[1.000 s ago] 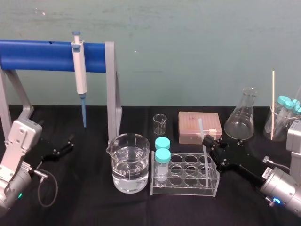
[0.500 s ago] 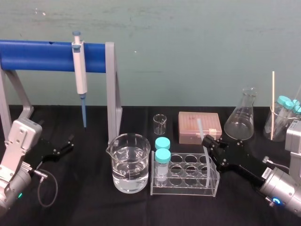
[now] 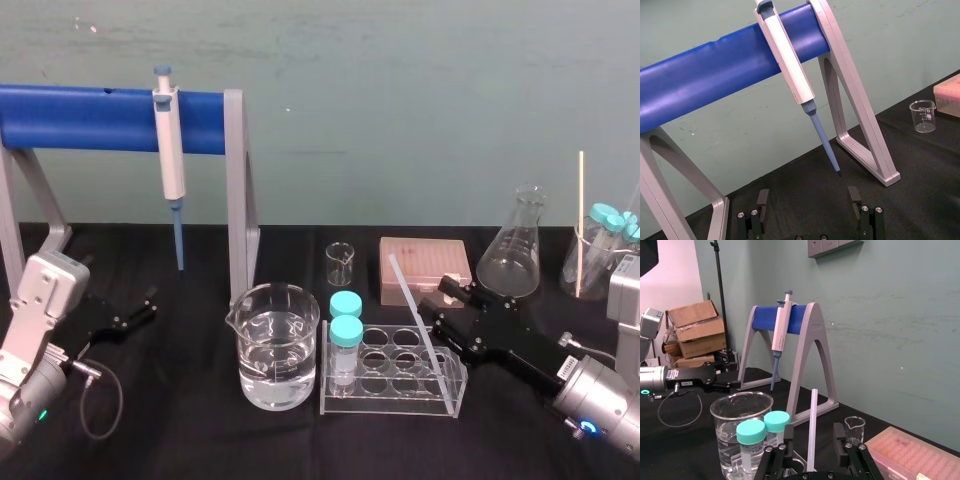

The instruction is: Pick up the stirring rod with one hand, then place it down.

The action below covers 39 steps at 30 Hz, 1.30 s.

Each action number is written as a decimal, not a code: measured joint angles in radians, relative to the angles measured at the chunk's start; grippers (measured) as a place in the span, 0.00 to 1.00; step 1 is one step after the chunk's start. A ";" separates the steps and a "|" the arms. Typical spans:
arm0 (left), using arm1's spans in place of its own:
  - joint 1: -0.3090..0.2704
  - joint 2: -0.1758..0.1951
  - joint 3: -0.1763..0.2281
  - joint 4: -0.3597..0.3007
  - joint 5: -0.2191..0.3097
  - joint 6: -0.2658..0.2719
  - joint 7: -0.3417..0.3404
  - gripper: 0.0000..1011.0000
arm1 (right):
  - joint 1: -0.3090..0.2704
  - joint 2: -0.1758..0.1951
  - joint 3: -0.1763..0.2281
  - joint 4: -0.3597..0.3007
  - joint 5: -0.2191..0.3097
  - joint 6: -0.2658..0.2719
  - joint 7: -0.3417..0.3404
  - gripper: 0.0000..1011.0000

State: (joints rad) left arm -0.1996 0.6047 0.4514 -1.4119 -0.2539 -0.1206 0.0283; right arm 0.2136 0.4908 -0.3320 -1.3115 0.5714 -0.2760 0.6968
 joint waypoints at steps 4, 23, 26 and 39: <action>0.000 0.000 0.000 0.000 0.000 0.000 0.000 0.99 | 0.000 0.000 0.000 0.000 0.000 0.000 0.000 0.60; 0.000 0.000 0.000 0.000 0.000 0.000 0.000 0.99 | -0.097 -0.069 0.124 -0.089 -0.204 0.226 -0.537 0.99; 0.000 0.000 0.000 0.000 0.000 0.000 0.000 0.99 | -0.102 -0.085 0.130 -0.078 -0.209 0.268 -0.556 0.99; 0.000 0.000 0.000 0.000 0.000 0.000 0.000 0.99 | -0.103 -0.094 0.133 -0.071 -0.212 0.292 -0.562 0.99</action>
State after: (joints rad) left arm -0.1995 0.6046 0.4514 -1.4119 -0.2539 -0.1205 0.0283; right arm 0.1105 0.3970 -0.1992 -1.3821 0.3590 0.0159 0.1343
